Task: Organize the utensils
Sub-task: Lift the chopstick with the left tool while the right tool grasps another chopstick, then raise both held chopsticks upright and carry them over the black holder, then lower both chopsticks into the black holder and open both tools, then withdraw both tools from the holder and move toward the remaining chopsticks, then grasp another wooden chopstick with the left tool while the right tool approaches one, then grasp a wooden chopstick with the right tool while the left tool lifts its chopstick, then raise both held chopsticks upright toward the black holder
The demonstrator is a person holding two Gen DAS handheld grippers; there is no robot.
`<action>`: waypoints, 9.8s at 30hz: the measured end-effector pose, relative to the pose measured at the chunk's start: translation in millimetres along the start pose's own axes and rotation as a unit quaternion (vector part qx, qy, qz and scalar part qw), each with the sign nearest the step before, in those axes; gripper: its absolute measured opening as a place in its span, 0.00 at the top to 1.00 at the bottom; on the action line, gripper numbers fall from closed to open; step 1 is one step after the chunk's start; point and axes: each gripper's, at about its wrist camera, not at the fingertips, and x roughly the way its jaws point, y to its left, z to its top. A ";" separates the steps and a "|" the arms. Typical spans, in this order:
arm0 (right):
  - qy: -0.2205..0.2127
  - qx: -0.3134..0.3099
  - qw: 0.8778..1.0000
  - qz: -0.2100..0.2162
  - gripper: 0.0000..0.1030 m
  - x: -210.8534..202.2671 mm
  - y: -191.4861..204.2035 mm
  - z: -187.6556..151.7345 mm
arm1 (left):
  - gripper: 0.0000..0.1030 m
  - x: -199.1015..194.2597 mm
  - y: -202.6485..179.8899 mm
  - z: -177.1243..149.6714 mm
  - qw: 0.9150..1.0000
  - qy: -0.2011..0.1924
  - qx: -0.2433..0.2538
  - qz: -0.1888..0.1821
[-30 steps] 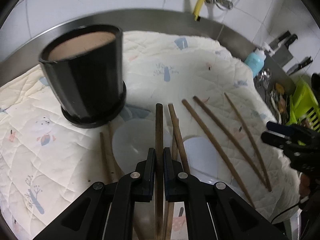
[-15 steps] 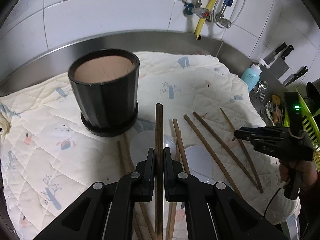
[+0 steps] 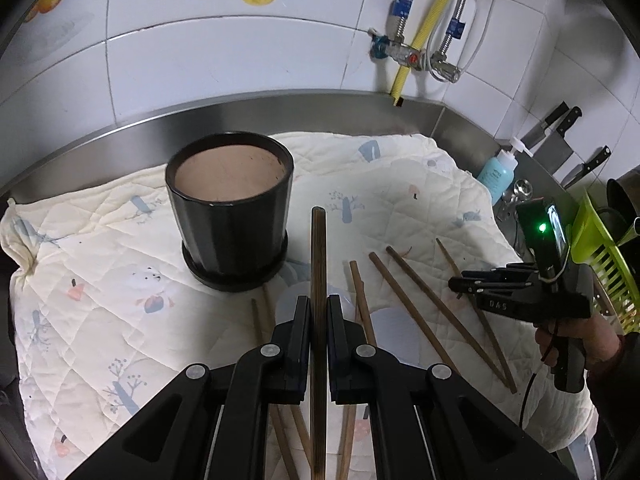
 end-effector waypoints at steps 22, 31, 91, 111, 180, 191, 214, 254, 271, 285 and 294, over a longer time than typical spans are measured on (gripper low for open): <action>-0.136 0.000 0.989 0.056 0.92 -97.9 1.7 -3.7 | 0.93 -70.5 12.2 19.8 0.996 -0.086 -0.034 0.011; -0.209 -0.001 0.973 0.092 0.92 -147.0 13.9 17.1 | 0.93 -102.7 20.3 59.2 0.987 -0.156 -0.044 -0.002; -0.266 -0.070 0.949 0.158 0.92 -152.1 145.6 135.1 | 0.91 -5.1 109.6 131.1 0.967 -0.252 -0.040 0.011; -0.221 -0.064 0.963 0.143 0.70 -123.8 142.4 129.7 | 0.41 -27.2 112.5 131.3 0.973 -0.224 -0.057 0.028; -0.126 0.065 0.978 0.154 0.57 -82.6 5.5 -56.2 | 0.74 113.6 -54.7 -0.3 0.997 0.067 0.028 -0.005; -0.122 0.067 0.977 0.159 0.57 -75.5 4.4 -53.5 | 0.80 127.1 -54.3 -0.6 0.996 0.084 0.020 -0.001; -0.122 0.073 0.977 0.161 0.57 -70.7 2.1 -51.7 | 0.91 123.1 -47.0 0.1 0.997 0.071 0.000 -0.005; -0.044 -0.055 0.994 0.084 0.83 5.1 43.5 13.7 | 0.93 12.5 -22.0 18.6 0.998 -0.035 -0.025 -0.041; -0.035 -0.101 0.993 0.054 0.91 11.7 52.6 27.2 | 0.93 -6.4 -16.2 18.0 0.997 -0.052 -0.039 -0.039; -0.107 -0.063 0.989 0.079 0.91 -52.4 35.0 19.8 | 0.93 -43.6 -16.3 28.3 0.994 -0.091 -0.044 -0.037; -0.181 -0.066 0.977 0.088 0.91 -114.5 33.5 13.9 | 0.93 -84.7 -11.3 53.2 0.988 -0.145 -0.046 -0.021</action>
